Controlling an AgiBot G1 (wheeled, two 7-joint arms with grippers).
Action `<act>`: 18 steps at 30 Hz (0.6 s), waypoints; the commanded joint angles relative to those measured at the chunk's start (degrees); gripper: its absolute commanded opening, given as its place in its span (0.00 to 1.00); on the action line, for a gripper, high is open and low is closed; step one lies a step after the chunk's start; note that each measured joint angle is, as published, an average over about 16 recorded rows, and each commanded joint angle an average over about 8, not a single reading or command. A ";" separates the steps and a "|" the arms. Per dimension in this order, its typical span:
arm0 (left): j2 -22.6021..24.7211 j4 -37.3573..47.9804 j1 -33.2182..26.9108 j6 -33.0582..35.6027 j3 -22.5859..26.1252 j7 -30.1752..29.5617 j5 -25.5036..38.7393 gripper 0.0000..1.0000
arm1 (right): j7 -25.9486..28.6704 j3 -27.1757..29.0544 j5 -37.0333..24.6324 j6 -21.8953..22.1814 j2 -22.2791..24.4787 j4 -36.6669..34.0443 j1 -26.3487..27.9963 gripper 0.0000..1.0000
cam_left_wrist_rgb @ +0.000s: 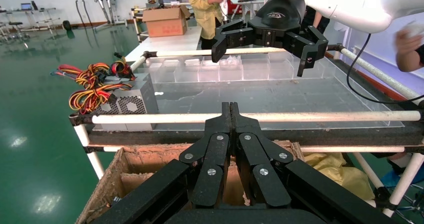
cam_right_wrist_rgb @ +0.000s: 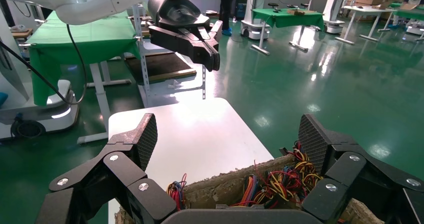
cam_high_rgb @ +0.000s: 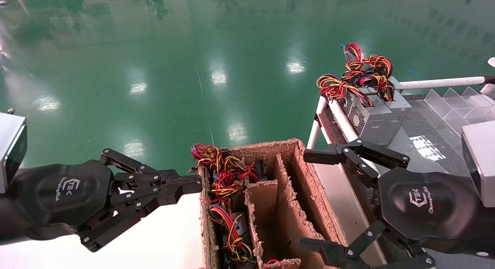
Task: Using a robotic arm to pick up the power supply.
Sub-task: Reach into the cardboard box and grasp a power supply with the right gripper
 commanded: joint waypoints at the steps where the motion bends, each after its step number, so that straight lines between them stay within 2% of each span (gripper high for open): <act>1: 0.00 0.00 0.00 0.00 0.00 0.00 0.00 0.36 | 0.00 0.00 0.00 0.00 0.00 0.00 0.00 1.00; 6: 0.00 0.00 0.00 0.00 0.00 0.00 0.00 0.98 | 0.00 0.00 0.00 0.00 0.00 0.00 0.00 1.00; 7: 0.00 0.00 0.00 0.00 0.00 0.00 0.00 1.00 | 0.00 0.00 0.00 0.00 0.00 0.00 0.00 1.00; 18: 0.00 0.00 0.00 0.00 0.00 0.00 0.00 1.00 | 0.00 0.00 0.00 0.00 0.00 0.00 0.00 1.00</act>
